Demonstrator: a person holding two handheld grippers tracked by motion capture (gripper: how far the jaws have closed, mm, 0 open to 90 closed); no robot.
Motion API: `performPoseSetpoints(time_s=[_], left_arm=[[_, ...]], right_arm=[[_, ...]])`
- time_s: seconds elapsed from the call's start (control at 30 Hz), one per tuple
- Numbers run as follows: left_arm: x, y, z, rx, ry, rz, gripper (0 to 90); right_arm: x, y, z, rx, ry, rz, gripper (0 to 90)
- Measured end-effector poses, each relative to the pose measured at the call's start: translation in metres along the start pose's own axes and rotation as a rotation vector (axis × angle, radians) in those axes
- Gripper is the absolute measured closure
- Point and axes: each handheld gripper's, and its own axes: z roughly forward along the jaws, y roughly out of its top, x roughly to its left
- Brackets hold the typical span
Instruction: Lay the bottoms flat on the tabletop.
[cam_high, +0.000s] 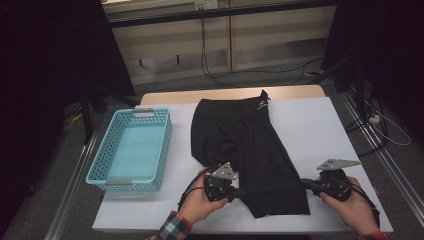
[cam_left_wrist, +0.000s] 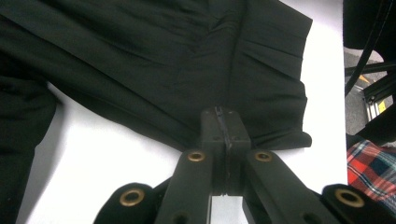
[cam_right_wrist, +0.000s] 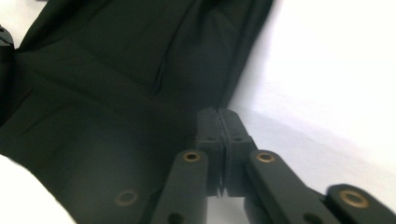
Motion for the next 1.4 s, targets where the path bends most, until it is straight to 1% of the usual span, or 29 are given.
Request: performPoseSetpoints(time_s=[0.03, 0.1, 0.13, 0.17, 0.23, 0.27, 0.3, 0.37, 0.4, 0.47, 0.5, 0.53, 0.57, 0.6, 0.63, 0.67, 0.73, 0.77, 0.83, 0.9, 0.93, 0.97, 1.07, 1.13, 1.23, 1.4], left_arm=[[0.001, 0.0, 0.0, 0.005, 0.001, 0.001, 90.0], [0.001, -0.002, -0.001, 0.006, -0.001, -0.003, 90.0], [0.002, -0.002, -0.002, 0.008, 0.001, -0.007, 90.0], [0.002, -0.002, -0.002, 0.002, 0.001, -0.006, 90.0], [0.003, -0.003, -0.004, 0.002, 0.004, -0.011, 90.0], [0.003, -0.003, -0.004, 0.0, 0.005, -0.01, 90.0], [0.003, -0.004, -0.004, -0.003, 0.005, -0.013, 90.0], [0.003, -0.004, -0.004, -0.006, 0.005, -0.014, 90.0], [0.003, -0.004, -0.004, -0.007, 0.004, -0.012, 90.0], [0.003, -0.004, -0.004, -0.008, 0.004, -0.004, 90.0], [0.003, -0.003, -0.004, -0.004, 0.003, -0.002, 90.0], [0.003, -0.003, -0.004, -0.006, 0.002, -0.005, 90.0], [0.003, -0.003, -0.003, -0.009, 0.002, -0.005, 90.0], [0.003, -0.003, -0.002, -0.016, -0.001, -0.013, 90.0], [0.004, -0.003, -0.002, -0.011, -0.002, -0.007, 90.0], [0.004, -0.003, -0.002, -0.01, -0.003, -0.006, 90.0], [0.004, -0.002, -0.001, -0.009, -0.002, -0.004, 90.0], [0.003, -0.001, -0.001, -0.014, -0.002, -0.006, 90.0], [0.002, 0.001, 0.0, -0.015, -0.002, -0.001, 90.0], [0.001, 0.002, 0.002, -0.019, -0.005, 0.004, 90.0], [0.001, 0.003, 0.003, -0.02, -0.008, 0.005, 90.0], [0.0, 0.003, 0.003, -0.018, -0.008, 0.007, 90.0], [0.0, 0.003, 0.004, -0.015, -0.008, 0.01, 90.0], [0.0, 0.002, 0.003, -0.014, -0.008, 0.007, 90.0], [0.0, 0.001, 0.002, -0.017, -0.002, -0.001, 90.0], [-0.001, 0.002, 0.003, -0.017, 0.0, 0.008, 90.0]], right_arm=[[0.0, 0.002, 0.003, 0.003, 0.002, -0.001, 79.4], [0.0, 0.008, 0.011, -0.008, -0.018, -0.018, 76.3], [0.0, 0.012, 0.014, -0.014, -0.022, -0.02, 71.6], [-0.002, 0.017, 0.019, -0.034, -0.042, -0.017, 67.7], [-0.005, 0.025, 0.026, -0.056, -0.064, -0.015, 66.3], [-0.007, 0.03, 0.03, -0.07, -0.067, -0.006, 64.7], [-0.01, 0.035, 0.034, -0.082, -0.08, 0.003, 64.2], [-0.017, 0.044, 0.044, -0.1, -0.082, 0.028, 64.6], [-0.02, 0.049, 0.049, -0.103, -0.093, 0.042, 65.3], [-0.028, 0.056, 0.058, -0.1, -0.114, 0.048, 65.7], [-0.031, 0.059, 0.062, -0.102, -0.111, 0.064, 65.8], [-0.034, 0.061, 0.065, -0.106, -0.094, 0.078, 66.3], [-0.035, 0.063, 0.067, -0.109, -0.078, 0.103, 66.3], [-0.036, 0.064, 0.07, -0.11, -0.07, 0.109, 67.0], [-0.035, 0.066, 0.072, -0.09, -0.084, 0.095, 68.1], [-0.035, 0.067, 0.074, -0.083, -0.099, 0.089, 70.7], [-0.037, 0.069, 0.075, -0.083, -0.101, 0.098, 74.7], [-0.038, 0.069, 0.075, -0.084, -0.101, 0.099, 78.2], [-0.038, 0.069, 0.076, -0.085, -0.103, 0.092, 82.3], [-0.039, 0.067, 0.076, -0.091, -0.07, 0.103, 88.3], [-0.04, 0.067, 0.075, -0.087, -0.06, 0.102, 90.0], [-0.041, 0.067, 0.075, -0.086, -0.056, 0.099, 90.0], [-0.043, 0.067, 0.072, -0.08, -0.064, 0.089, 90.0], [-0.045, 0.066, 0.069, -0.084, -0.064, 0.095, 90.0], [-0.049, 0.065, 0.064, -0.085, -0.076, 0.103, 90.0], [-0.057, 0.059, 0.056, -0.09, -0.075, 0.118, 90.0]])
